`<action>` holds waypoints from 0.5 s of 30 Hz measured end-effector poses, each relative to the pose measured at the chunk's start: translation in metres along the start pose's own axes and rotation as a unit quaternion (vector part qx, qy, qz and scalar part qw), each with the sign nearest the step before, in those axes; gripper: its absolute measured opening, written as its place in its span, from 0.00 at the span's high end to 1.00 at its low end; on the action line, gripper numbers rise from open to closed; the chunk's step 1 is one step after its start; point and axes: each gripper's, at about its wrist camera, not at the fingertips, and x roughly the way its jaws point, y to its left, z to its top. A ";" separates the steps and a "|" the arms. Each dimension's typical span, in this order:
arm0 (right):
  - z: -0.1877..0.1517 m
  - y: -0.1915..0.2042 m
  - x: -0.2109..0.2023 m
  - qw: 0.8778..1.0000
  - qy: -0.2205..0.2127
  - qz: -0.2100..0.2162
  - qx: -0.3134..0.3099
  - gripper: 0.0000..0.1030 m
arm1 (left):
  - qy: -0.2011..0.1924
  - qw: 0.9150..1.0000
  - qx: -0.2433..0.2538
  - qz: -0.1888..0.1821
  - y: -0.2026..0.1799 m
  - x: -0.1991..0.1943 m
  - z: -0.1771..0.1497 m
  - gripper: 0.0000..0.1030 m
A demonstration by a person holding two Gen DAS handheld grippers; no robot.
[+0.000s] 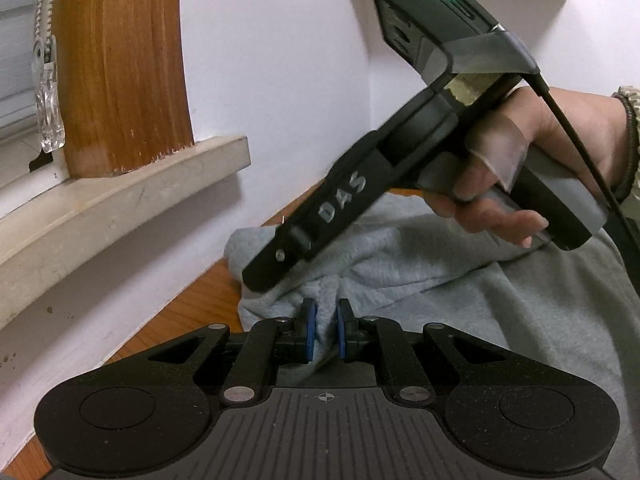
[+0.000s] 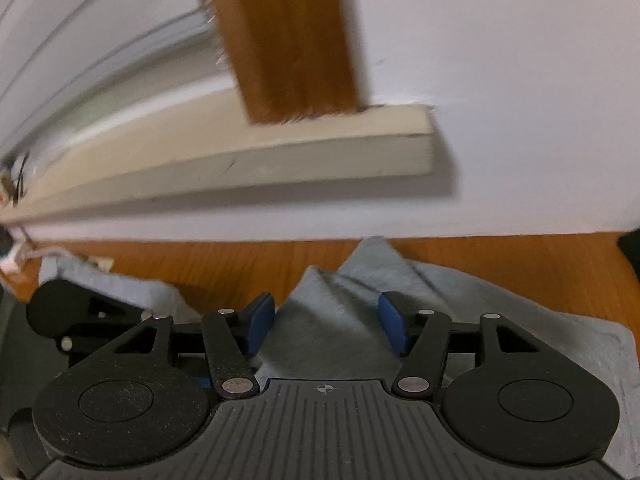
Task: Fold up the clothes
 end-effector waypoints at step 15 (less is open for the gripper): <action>0.010 -0.051 -0.059 0.984 -0.118 -0.088 0.102 0.96 | -0.019 1.000 -0.002 -0.008 0.005 -0.001 0.001 0.89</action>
